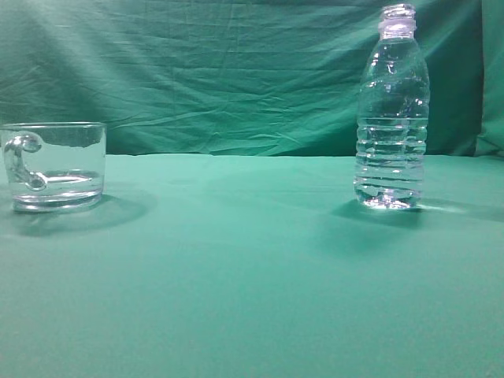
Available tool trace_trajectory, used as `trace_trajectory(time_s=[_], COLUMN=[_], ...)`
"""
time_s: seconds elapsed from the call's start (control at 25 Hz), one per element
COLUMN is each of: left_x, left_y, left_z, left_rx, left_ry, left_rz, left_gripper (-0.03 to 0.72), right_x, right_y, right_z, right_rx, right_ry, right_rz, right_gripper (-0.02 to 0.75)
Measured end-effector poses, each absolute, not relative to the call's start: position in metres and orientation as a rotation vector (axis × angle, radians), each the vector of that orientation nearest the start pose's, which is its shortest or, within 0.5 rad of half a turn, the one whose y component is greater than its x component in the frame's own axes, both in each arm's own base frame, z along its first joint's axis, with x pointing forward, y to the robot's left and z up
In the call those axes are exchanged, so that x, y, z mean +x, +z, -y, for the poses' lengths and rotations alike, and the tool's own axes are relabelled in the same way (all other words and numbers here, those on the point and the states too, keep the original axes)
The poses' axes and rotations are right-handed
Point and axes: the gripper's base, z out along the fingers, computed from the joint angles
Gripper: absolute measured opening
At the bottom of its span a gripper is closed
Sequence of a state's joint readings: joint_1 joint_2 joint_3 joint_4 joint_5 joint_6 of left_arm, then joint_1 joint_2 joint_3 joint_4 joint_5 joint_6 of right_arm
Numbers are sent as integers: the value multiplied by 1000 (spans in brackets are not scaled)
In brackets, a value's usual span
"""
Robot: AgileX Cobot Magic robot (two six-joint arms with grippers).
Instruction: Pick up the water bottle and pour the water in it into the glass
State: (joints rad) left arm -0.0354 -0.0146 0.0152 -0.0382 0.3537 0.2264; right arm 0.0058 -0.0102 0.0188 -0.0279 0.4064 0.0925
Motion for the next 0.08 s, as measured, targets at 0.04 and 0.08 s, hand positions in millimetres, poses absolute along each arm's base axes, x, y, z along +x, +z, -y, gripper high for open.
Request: trace_trajectory(time_s=[0.04,0.08], left_x=[53,53], left_y=[177,177], left_z=[3,3], left_rx=[216,216], left_ry=[97,97], left_rz=[-1826,-1826], left_gripper=[0,0], right_x=[52,52], right_y=[171,171], right_z=[1,1], right_rx=[65,65], right_ry=[39,39], right_rz=[-1897,-1897], right_gripper=[0,0])
